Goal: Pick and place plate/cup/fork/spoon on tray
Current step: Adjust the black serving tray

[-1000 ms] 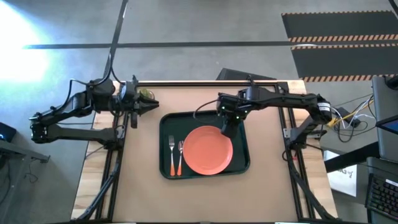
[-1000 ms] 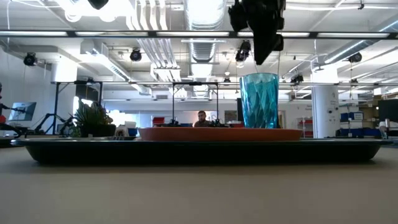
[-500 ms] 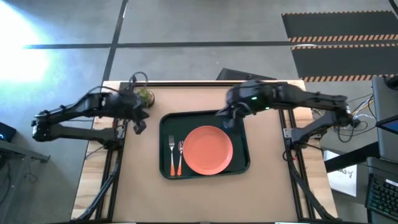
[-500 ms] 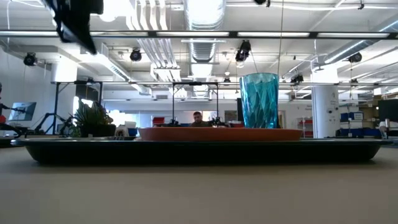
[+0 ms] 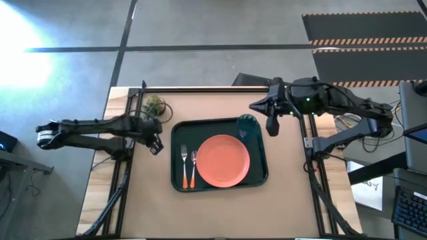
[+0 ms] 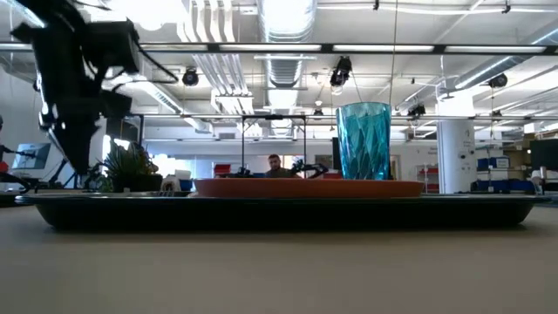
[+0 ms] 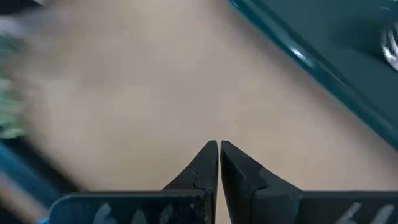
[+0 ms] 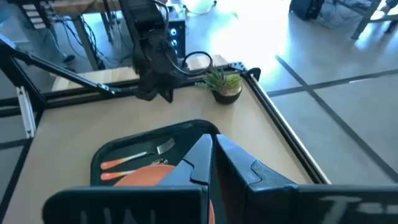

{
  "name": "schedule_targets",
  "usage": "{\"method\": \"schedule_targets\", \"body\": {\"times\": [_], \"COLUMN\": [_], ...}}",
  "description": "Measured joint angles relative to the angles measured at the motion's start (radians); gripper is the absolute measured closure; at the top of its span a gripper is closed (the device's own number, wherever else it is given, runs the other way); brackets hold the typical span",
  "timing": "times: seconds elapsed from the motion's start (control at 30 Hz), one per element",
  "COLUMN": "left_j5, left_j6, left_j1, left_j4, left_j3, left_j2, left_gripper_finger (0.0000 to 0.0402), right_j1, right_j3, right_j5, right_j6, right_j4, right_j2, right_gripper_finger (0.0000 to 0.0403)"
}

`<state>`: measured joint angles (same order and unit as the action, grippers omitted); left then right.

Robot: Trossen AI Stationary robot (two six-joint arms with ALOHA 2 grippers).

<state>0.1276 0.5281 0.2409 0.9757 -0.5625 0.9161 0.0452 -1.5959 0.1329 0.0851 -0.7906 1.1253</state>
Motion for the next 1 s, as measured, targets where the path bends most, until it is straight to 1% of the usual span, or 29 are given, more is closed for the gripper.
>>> {"method": "schedule_targets", "body": {"times": [0.2,0.33,0.43,0.63,0.9,1.0], "left_j5": [-0.091,-0.095,-0.096,-0.092,-0.039,-0.038], "left_j6": [0.056,0.079,0.089,0.090,0.087,0.087], "left_j1": [0.000,0.000,0.000,0.000,0.003,0.010], "left_j4": [-0.360,-0.520,-0.569,-0.606,-0.714,-0.737], "left_j3": [0.159,0.206,0.214,0.195,0.197,0.197], "left_j2": [0.046,0.106,0.157,0.226,0.226,0.231], "left_gripper_finger": [0.0402,0.0402,0.0402,0.0402,0.0401,0.0401], "right_j1": [0.000,0.000,0.000,0.000,0.000,0.000], "right_j3": [0.000,0.000,0.000,0.000,0.000,0.000], "right_j5": [0.000,-0.001,-0.001,-0.001,-0.002,-0.002], "right_j6": [0.001,0.009,0.008,0.012,0.012,0.020], "right_j4": [-0.047,-0.051,-0.051,-0.051,-0.050,-0.050], "right_j2": [0.026,0.048,0.056,0.063,0.063,0.063], "right_gripper_finger": [0.0394,0.0394,0.0394,0.0394,0.0394,0.0394]}}
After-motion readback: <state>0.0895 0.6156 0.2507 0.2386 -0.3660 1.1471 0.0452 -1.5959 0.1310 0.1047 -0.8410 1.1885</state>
